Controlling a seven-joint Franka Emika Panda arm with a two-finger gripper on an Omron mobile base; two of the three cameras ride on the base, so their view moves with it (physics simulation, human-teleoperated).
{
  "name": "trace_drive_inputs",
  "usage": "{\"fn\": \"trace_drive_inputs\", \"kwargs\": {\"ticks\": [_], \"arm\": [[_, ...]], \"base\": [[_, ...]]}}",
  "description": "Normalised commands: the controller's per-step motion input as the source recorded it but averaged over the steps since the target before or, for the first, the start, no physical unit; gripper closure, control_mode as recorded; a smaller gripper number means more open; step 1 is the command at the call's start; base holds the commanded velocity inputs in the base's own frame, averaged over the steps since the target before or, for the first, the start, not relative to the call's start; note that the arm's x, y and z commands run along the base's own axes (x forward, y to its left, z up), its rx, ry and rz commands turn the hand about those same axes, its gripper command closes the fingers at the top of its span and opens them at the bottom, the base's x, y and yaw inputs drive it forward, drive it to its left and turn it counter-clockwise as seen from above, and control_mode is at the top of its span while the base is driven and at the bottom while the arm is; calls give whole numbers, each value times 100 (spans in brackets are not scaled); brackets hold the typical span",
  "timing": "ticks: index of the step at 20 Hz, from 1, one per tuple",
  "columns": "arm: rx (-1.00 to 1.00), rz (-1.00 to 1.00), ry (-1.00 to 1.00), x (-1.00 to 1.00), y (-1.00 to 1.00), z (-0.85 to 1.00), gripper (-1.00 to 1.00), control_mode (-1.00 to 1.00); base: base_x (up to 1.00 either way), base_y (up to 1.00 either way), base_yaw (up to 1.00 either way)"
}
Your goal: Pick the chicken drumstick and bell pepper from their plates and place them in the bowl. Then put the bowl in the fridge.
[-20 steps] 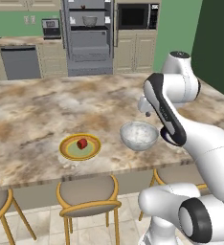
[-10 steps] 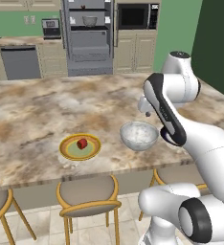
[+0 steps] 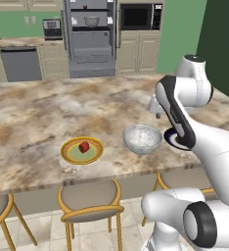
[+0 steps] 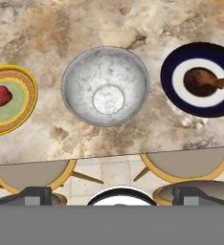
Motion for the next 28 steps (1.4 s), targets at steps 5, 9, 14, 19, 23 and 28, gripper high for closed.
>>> {"fn": "trace_drive_inputs", "kwargs": {"ticks": [5,9,14,19,23,28], "arm": [[0,-9,3,1,-59,-12,-100,-100],[0,17,0,1,-59,-15,-100,-100],[-2,42,0,0,-55,-24,-100,-100],[-3,42,1,12,-46,-25,-100,-100],[-9,29,6,22,-43,-31,-100,-100],[-20,23,7,33,-19,-40,-100,-100]], "base": [[0,0,0],[0,0,0],[0,0,0],[0,0,0],[0,0,0],[0,0,0]]}}
